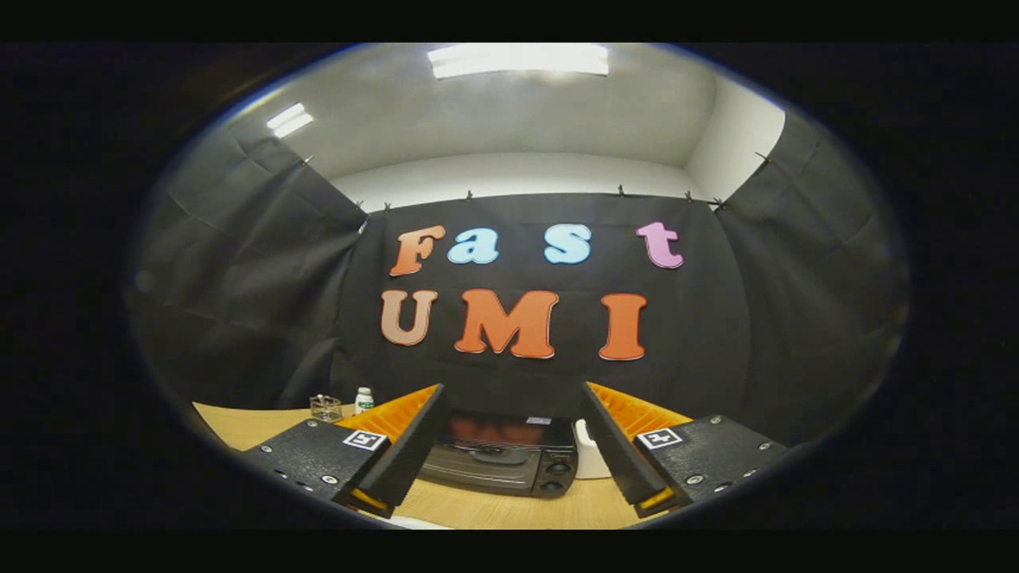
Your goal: Open the toaster oven, put the food inside, and close the toaster oven door.
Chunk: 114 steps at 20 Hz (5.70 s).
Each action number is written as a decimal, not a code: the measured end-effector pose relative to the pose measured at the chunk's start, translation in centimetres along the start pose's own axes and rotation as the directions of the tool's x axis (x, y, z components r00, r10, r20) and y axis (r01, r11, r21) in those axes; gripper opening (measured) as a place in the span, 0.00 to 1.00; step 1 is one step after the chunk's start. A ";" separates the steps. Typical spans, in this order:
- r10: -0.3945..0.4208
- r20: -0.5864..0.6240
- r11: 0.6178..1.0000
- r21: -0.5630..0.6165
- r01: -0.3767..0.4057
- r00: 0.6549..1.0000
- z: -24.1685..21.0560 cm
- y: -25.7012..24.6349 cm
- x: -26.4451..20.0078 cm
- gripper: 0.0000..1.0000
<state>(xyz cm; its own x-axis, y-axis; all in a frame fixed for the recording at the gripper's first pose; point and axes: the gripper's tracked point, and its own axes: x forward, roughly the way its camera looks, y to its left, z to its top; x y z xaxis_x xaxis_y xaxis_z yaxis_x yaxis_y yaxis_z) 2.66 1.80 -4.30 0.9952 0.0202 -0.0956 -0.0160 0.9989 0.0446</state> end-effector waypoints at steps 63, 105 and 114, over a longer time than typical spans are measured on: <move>0.423 -0.681 0.872 0.485 -0.064 0.598 -30.4 12.4 -7.1 0.67; 0.476 -0.551 0.790 0.610 -0.058 0.686 -25.8 11.2 -12.8 0.66; 0.472 -0.424 0.641 0.767 0.030 0.773 -23.8 10.9 -6.6 0.65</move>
<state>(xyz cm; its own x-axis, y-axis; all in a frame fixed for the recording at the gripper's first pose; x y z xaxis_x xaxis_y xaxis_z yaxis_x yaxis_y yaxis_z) -6.42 13.53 -26.86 0.7209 0.5048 -0.4749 0.0940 0.6076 0.7886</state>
